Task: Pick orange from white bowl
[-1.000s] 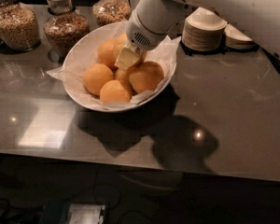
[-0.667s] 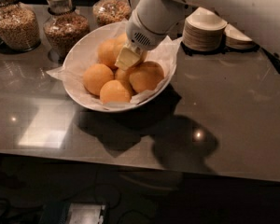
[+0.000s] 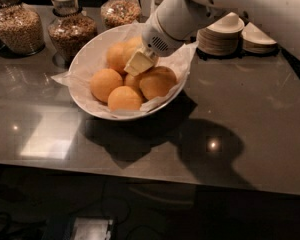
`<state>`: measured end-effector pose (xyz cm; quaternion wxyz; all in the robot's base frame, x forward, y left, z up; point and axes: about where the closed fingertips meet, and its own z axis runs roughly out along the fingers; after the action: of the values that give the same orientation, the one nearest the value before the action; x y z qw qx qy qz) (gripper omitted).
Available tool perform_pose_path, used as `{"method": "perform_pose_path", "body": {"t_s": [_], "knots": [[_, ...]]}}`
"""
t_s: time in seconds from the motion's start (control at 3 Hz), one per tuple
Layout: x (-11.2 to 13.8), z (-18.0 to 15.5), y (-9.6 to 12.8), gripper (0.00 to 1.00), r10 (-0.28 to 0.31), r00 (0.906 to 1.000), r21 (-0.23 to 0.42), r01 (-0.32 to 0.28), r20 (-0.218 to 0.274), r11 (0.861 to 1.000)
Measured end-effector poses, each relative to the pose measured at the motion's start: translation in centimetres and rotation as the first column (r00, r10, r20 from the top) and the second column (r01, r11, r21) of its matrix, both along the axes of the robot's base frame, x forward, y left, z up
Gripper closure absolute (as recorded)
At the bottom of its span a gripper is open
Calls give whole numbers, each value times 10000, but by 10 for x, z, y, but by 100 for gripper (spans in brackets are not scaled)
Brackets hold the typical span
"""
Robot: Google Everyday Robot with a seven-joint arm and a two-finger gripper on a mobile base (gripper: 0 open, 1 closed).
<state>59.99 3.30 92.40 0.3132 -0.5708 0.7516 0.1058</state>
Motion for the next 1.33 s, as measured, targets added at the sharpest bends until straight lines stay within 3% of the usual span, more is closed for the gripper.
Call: {"method": "perform_pose_path", "body": {"t_s": [0.33, 1.33], "knots": [[-2, -4, 2, 100, 172, 9998, 350, -174, 54, 9992], [-4, 3, 1, 100, 291, 9994, 607, -301, 182, 9977]]}}
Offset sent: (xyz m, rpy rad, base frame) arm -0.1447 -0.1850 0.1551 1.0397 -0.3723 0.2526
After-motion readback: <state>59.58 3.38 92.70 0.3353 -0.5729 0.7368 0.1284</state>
